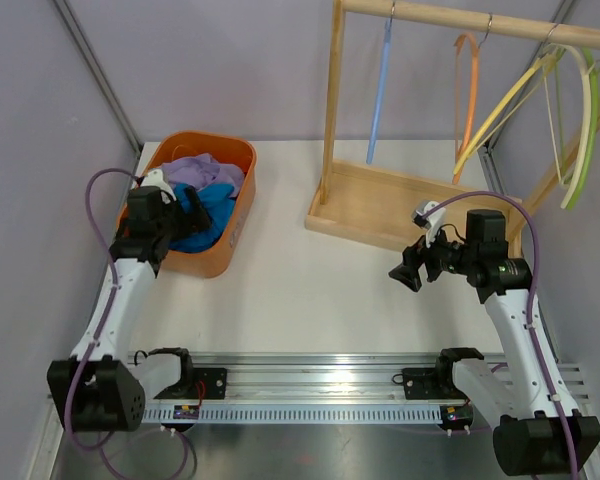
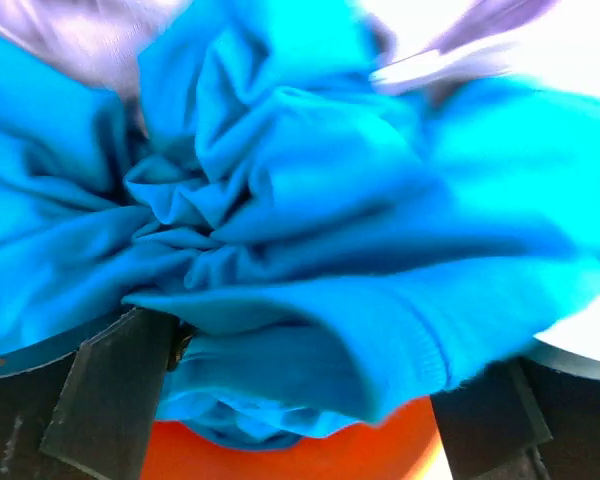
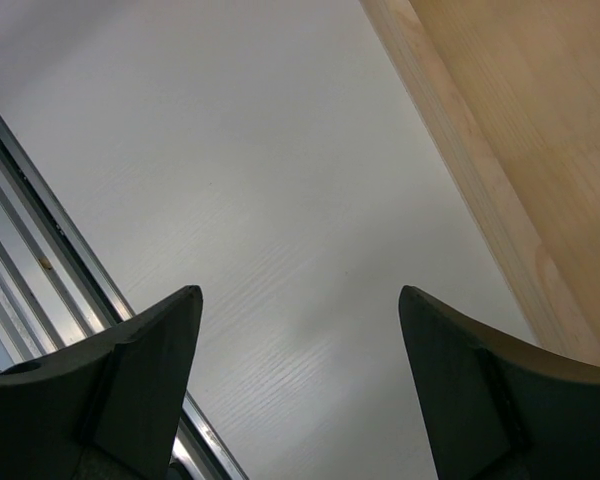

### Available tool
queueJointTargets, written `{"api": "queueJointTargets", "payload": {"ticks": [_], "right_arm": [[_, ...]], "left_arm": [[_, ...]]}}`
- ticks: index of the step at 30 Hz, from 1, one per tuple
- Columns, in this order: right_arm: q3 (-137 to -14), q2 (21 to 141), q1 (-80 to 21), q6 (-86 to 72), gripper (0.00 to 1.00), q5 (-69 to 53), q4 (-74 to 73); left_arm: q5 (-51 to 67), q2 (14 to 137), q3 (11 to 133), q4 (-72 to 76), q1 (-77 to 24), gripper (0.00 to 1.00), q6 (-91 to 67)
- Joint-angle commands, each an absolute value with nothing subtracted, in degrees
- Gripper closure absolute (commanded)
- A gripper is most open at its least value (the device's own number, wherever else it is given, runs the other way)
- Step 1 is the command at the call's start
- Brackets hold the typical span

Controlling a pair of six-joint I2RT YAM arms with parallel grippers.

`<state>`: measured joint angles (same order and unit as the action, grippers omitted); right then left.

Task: Remove the t-shirt from the hanger
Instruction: Place the tshirt into the basket

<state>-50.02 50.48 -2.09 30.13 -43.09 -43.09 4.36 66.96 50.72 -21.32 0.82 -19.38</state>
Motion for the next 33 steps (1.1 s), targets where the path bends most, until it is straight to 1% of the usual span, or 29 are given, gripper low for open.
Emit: {"api": "queueJointTargets", "payload": {"ticks": [1, 6, 10, 14, 15, 19, 20, 23, 28, 29, 33], "right_arm": [[-53.34, 50.27, -1.85, 28.92, 0.13, -43.33, -43.85], [-59.49, 53.17, -1.76, 29.44, 0.12, -44.2, -48.77], [-62.13, 54.67, -1.85, 28.22, 0.09, -45.17, -51.06], [-63.1, 54.58, -1.76, 22.09, 0.09, -43.61, -50.63], [-63.28, 54.41, -1.84, 19.97, 0.01, -42.46, -50.1], [-63.11, 52.04, -1.84, 8.46, 0.01, -34.21, -45.8], [-62.67, 51.25, -1.85, 3.13, 0.01, -28.88, -44.66], [-60.74, 47.56, -1.85, -3.15, 0.01, -19.9, -40.26], [-60.64, 47.2, -1.85, -5.45, 0.0, -9.6, -39.2], [-60.56, 47.11, -1.76, -5.71, 0.01, -5.66, -39.03], [-58.54, 45.53, -1.85, -2.81, 0.01, -0.28, -35.96]], "left_arm": [[6.24, 55.84, 56.24, -23.55, 1.41, 0.01, -20.39], [8.52, 48.09, 55.9, -24.96, 1.41, 0.01, -20.22], [11.33, 42.72, 54.32, -24.96, 1.41, 0.01, -18.72], [16.95, 36.41, 53.18, -23.3, 1.32, 0.01, -17.14], [18.18, 35.52, 52.74, -22.86, 1.41, 0.01, -17.14], [25.65, 30.68, 49.31, -20.66, 1.32, 0.01, -18.8], [26.62, 29.8, 47.22, -19.96, 1.41, 0.01, -19.16], [28.21, 26.9, 44.57, -19.77, 1.32, 0.01, -19.86], [28.48, 24.7, 41.57, -20.04, 1.32, 0.01, -19.42], [28.48, 24.7, 41.57, -20.04, 1.41, 0.01, -19.42], [27.95, 24.61, 41.75, -21.0, 1.41, 0.01, -18.46]]}}
